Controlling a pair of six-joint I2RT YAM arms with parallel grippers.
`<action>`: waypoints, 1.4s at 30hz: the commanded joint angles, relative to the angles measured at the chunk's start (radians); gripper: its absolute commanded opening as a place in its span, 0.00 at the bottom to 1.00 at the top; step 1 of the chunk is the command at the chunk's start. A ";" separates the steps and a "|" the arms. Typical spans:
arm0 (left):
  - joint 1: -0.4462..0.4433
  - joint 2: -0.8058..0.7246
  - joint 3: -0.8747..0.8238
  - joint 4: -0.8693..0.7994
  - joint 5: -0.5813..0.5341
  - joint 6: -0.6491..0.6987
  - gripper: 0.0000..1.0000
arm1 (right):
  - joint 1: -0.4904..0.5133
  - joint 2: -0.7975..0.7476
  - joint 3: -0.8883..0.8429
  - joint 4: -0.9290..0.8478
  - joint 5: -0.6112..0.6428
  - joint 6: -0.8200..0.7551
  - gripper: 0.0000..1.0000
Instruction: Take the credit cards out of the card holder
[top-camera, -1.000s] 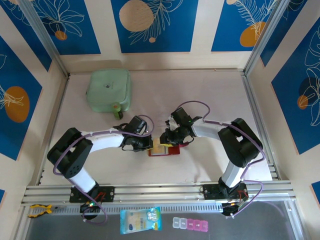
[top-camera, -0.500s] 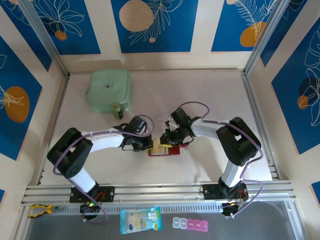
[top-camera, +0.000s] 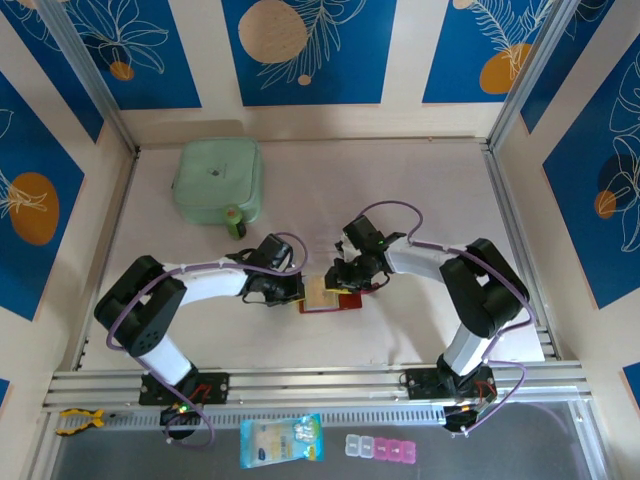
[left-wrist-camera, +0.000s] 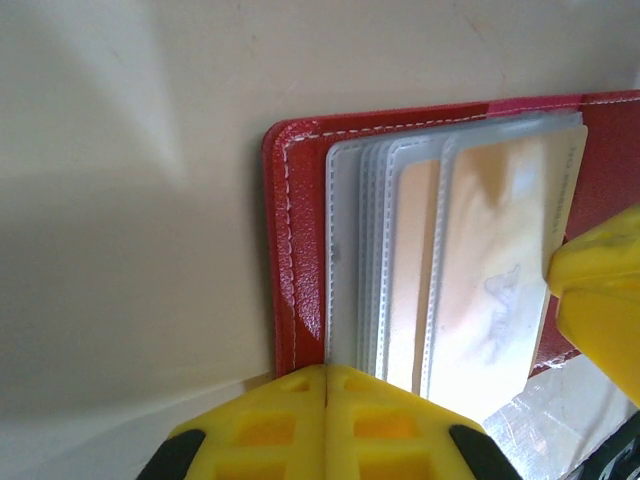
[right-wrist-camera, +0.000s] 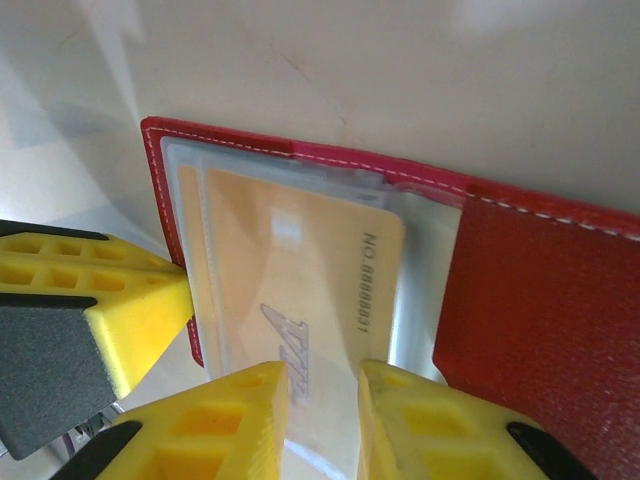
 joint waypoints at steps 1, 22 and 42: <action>0.007 -0.006 -0.020 -0.035 -0.016 -0.011 0.05 | -0.002 -0.031 0.013 -0.047 0.019 -0.018 0.26; -0.002 -0.006 0.100 -0.042 0.041 0.003 0.05 | -0.014 -0.046 -0.033 0.034 -0.078 0.018 0.27; -0.002 0.055 0.075 -0.065 0.007 0.020 0.04 | -0.011 0.013 -0.032 0.059 -0.115 0.013 0.23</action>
